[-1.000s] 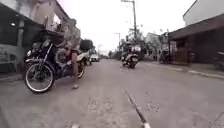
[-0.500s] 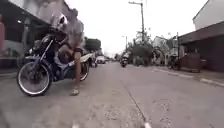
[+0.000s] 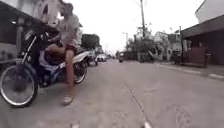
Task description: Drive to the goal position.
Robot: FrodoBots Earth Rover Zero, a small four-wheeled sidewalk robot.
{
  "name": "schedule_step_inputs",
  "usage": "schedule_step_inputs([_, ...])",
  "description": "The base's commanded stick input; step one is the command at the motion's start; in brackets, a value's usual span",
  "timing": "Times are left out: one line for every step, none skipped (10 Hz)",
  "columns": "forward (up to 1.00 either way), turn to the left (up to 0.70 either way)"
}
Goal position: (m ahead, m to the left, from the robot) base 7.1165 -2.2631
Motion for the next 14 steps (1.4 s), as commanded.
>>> schedule_step_inputs([0.7,0.13])
schedule_step_inputs([0.7,0.09])
schedule_step_inputs([0.7,0.06])
schedule_step_inputs([0.7,0.01])
schedule_step_inputs([0.7,0.0])
schedule_step_inputs([0.7,0.02])
schedule_step_inputs([0.7,0.03])
schedule_step_inputs([0.7,0.03])
schedule_step_inputs([0.7,0.06])
schedule_step_inputs([0.7,-0.16])
schedule_step_inputs([0.7,-0.33])
schedule_step_inputs([0.7,-0.21])
schedule_step_inputs([0.7,0.09])
schedule_step_inputs([0.7,0.04])
